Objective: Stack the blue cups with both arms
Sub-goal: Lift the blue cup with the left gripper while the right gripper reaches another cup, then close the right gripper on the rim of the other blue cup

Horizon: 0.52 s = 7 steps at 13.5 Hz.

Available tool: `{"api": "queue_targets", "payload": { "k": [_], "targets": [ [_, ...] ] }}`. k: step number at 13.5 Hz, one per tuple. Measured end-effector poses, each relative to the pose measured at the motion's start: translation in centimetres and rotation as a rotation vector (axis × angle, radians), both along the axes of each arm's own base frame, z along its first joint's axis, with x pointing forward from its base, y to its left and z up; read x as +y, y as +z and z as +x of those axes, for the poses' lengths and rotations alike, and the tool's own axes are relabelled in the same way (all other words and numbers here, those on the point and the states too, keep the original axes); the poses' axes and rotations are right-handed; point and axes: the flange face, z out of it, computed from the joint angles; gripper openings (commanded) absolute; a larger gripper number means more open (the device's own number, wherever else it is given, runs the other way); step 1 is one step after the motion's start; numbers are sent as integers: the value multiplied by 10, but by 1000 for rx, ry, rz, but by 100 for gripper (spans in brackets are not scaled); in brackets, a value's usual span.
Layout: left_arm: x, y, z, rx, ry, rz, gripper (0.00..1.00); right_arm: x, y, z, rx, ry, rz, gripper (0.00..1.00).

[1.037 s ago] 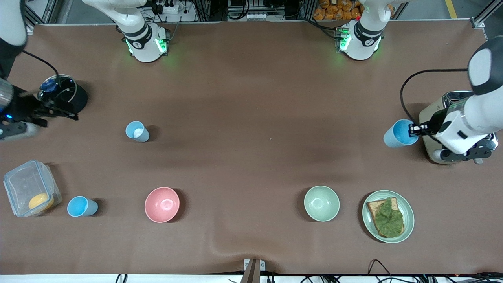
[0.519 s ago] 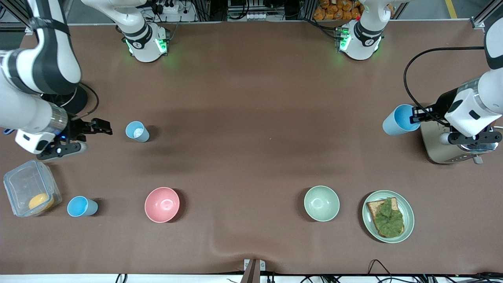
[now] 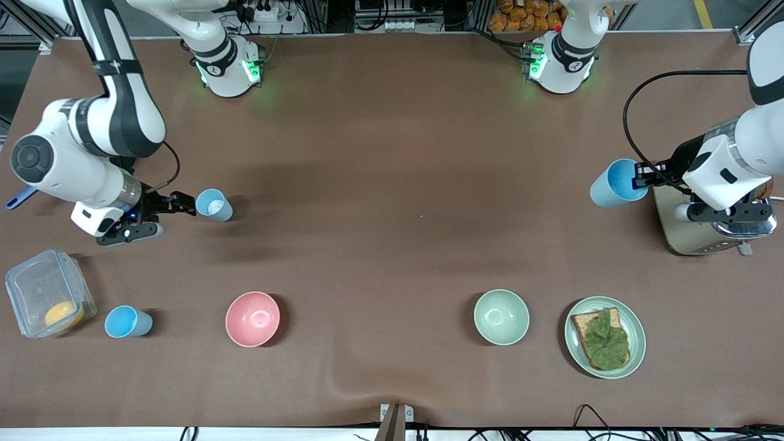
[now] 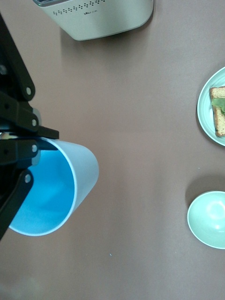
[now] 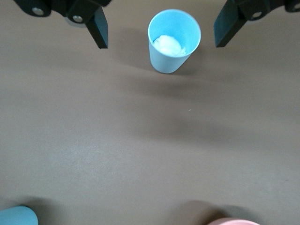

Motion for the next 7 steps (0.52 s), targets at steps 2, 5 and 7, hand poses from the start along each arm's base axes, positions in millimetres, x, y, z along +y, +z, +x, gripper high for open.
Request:
{"api": "queue_targets", "payload": {
  "k": [2, 5, 7],
  "targets": [
    [1, 0, 0, 1, 2, 0, 0, -3, -24, -11, -3, -6, -4, 100],
    [4, 0, 1, 1, 7, 0, 0, -9, -38, -20, 9, 8, -4, 100],
    [7, 0, 1, 1, 11, 1, 0, -15, -47, -22, 11, 30, -2, 100]
  ]
}}
